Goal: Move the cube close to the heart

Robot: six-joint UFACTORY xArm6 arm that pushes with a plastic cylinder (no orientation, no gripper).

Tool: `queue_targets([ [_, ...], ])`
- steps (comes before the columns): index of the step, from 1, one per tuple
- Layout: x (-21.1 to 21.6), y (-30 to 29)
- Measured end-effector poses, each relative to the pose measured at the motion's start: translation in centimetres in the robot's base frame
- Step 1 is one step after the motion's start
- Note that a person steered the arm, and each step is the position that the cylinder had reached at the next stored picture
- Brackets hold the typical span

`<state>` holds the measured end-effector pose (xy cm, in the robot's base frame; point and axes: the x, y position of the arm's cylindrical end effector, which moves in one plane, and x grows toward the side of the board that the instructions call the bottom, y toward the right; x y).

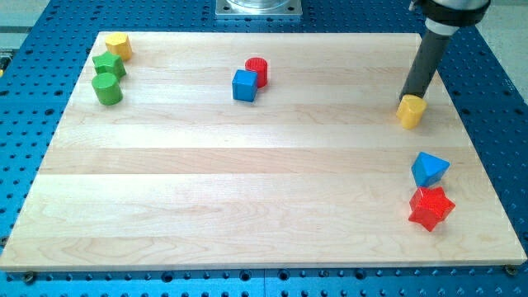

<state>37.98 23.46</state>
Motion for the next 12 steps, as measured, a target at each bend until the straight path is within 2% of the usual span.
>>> queue_targets([
  [1, 1.9, -0.1],
  [4, 2.7, -5.2],
  [6, 2.7, -25.5],
  [7, 0.3, -30.2],
  [8, -1.9, -31.6],
  [9, -4.5, -27.1],
  [11, -3.9, -8.8],
  [12, -3.4, -8.9],
])
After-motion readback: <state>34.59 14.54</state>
